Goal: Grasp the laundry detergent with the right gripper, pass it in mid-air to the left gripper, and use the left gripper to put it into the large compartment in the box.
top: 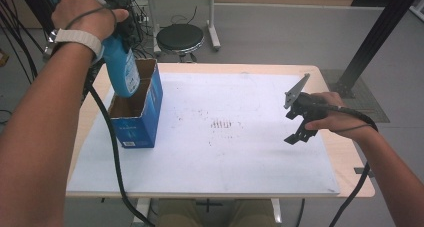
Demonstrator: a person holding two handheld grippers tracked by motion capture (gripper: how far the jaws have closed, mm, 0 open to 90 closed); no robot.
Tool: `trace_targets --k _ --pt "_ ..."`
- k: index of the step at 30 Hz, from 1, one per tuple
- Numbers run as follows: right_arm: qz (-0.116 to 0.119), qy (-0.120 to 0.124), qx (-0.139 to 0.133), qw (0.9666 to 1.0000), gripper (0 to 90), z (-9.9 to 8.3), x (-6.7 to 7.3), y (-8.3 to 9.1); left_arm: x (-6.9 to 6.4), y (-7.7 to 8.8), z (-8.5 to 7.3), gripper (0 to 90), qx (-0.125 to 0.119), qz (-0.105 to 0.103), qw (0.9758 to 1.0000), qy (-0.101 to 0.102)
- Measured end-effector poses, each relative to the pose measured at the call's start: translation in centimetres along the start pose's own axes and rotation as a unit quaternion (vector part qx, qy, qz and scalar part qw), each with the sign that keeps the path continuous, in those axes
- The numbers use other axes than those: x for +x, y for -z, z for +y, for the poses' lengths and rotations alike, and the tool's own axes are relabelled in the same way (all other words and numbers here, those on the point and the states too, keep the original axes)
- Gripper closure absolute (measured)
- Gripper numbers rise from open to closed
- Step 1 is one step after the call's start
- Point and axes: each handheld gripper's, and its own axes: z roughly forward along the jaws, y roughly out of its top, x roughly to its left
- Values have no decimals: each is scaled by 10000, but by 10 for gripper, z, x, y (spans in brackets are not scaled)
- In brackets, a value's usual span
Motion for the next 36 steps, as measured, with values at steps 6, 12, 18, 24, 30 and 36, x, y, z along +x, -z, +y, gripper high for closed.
trace_targets --k 6,12,18,24,30,36 --pt "23 -7 3 10000 93 0 -1 -2 5 -16 0 371 42 -10 10000 42" --pt "43 -28 18 10000 92 1 -1 -5 6 -31 -1 371 103 -3 9999 65" --pt "64 -31 9 10000 92 1 -1 -7 6 -42 -1 371 96 -19 9999 94" --pt "77 -53 6 10000 92 0 -1 -8 4 -57 -1 371 110 5 9999 84" --pt "77 -76 19 9999 92 -2 -1 -10 1 -70 -1 371 115 -4 9999 55" --pt "117 -95 6 9999 90 -4 -1 -13 0 -87 -3 371 115 -56 9999 75"
